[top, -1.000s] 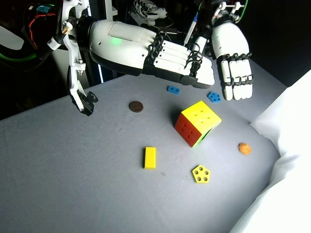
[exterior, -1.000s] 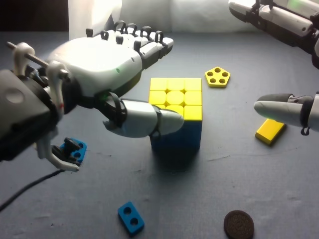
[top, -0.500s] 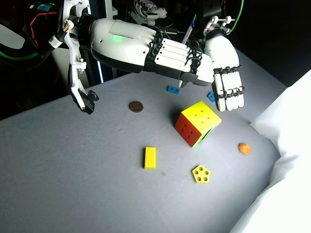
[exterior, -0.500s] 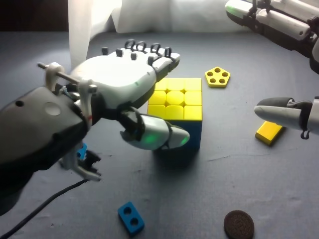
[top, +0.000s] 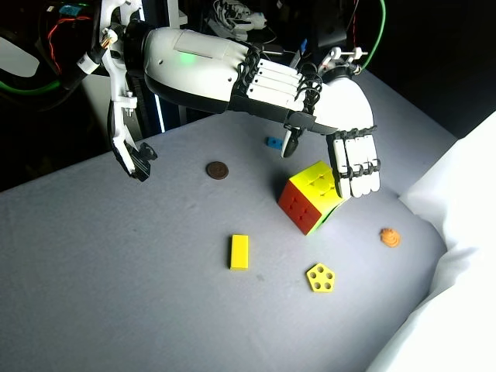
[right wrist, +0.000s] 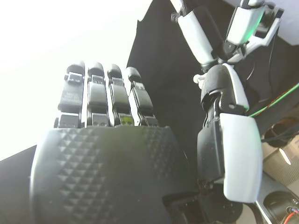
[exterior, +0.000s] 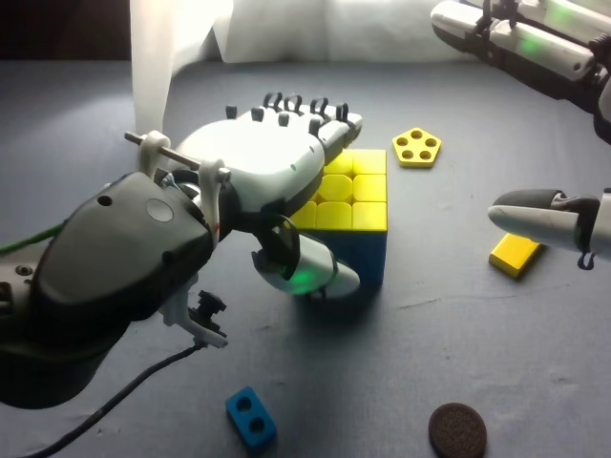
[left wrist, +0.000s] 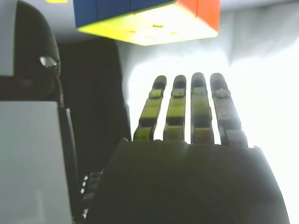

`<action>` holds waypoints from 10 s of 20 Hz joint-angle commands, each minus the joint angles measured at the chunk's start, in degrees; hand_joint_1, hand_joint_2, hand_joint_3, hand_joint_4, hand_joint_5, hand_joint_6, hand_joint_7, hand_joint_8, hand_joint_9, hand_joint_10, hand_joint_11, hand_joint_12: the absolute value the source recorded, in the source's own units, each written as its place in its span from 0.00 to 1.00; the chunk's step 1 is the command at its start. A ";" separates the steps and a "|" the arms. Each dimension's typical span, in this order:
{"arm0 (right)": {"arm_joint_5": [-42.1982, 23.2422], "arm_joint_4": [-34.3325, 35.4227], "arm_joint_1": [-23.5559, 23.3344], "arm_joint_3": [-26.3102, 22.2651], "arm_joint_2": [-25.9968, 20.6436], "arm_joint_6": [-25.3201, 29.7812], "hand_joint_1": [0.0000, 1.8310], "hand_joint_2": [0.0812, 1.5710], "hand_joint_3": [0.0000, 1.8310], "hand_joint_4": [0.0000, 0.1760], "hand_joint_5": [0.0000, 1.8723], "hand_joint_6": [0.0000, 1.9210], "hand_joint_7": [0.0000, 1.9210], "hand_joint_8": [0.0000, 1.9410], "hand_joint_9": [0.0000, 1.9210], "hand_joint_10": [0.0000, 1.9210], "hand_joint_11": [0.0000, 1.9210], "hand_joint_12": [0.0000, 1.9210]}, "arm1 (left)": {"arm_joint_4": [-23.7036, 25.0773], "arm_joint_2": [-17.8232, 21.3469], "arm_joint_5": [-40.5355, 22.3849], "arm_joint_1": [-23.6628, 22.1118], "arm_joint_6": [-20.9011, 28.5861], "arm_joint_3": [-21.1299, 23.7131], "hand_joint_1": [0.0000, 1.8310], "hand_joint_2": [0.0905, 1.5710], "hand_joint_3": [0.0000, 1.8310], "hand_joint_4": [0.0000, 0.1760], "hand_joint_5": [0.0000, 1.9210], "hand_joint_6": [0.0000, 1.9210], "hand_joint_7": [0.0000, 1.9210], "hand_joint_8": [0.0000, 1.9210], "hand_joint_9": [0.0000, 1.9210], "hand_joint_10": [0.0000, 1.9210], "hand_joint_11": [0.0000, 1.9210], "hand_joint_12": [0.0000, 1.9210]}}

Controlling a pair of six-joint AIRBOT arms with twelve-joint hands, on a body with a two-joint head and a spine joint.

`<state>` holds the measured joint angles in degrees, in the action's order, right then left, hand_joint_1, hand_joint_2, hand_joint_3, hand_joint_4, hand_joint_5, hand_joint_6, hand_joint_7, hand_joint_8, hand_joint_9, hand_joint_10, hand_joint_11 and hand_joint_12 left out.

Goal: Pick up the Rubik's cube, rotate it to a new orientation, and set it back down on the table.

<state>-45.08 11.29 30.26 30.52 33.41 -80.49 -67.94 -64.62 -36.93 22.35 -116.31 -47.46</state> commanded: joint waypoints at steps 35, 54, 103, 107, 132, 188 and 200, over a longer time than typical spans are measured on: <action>-10.64 -3.73 1.91 -1.10 -0.73 -0.09 0.18 0.73 0.00 0.00 0.00 0.00 0.00 0.00 0.00 0.00 0.00 0.00 | -2.34 -7.55 -1.05 0.48 -4.82 -12.23 0.53 0.57 0.00 0.00 0.00 0.00 0.00 0.00 0.00 0.00 0.00 0.00; -10.65 -3.73 2.00 -1.12 -0.71 -0.17 0.18 0.73 0.00 0.00 0.00 0.00 0.00 0.00 0.00 0.00 0.00 0.00 | -2.50 -7.96 -1.05 0.74 -4.82 -12.35 0.52 0.57 0.00 0.00 0.00 0.00 0.00 0.00 0.00 0.00 0.00 0.00; 12.39 3.27 -8.26 2.06 0.51 -0.28 0.15 0.76 0.00 0.00 0.05 0.01 0.14 0.77 0.12 1.00 0.04 1.00 | -22.64 -0.57 3.11 -15.82 -25.79 -3.22 0.64 0.72 0.00 0.00 0.10 0.88 0.10 1.00 0.12 1.00 0.14 1.00; 14.64 2.42 -9.37 3.22 2.06 -0.14 0.16 0.77 0.00 0.00 0.03 0.00 0.10 0.82 0.08 1.00 0.02 1.00 | -22.64 -0.05 2.91 -15.82 -26.52 -2.49 0.64 0.72 0.00 0.00 0.10 0.87 0.08 1.00 0.11 1.00 0.13 1.00; 14.36 1.10 -5.10 4.42 6.03 -1.93 0.17 0.76 0.00 0.00 0.05 0.00 0.13 0.80 0.12 0.98 0.07 1.00 | -23.13 0.07 1.43 -16.65 -28.00 -2.05 0.51 0.88 0.00 0.00 0.26 0.90 0.10 1.00 0.12 1.00 0.15 1.00; 15.56 6.23 -1.21 4.55 9.44 -7.43 0.17 0.77 0.00 0.00 0.04 0.00 0.13 0.80 0.10 0.99 0.04 1.00 | -23.56 0.64 2.84 -16.98 -28.38 -1.29 0.53 0.92 0.00 0.10 0.21 0.93 0.23 0.99 0.12 1.00 0.13 1.00; 15.48 9.53 -0.83 5.19 11.09 -11.04 0.20 0.77 0.00 0.00 0.04 0.00 0.13 0.81 0.10 1.00 0.04 1.00 | -23.55 0.64 2.84 -16.92 -28.38 -1.28 0.53 0.92 0.00 0.10 0.22 0.93 0.24 0.99 0.13 1.00 0.15 1.00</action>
<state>-23.77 21.41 29.58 35.53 44.53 -91.42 -94.94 -64.45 -35.09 6.61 -145.49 -48.82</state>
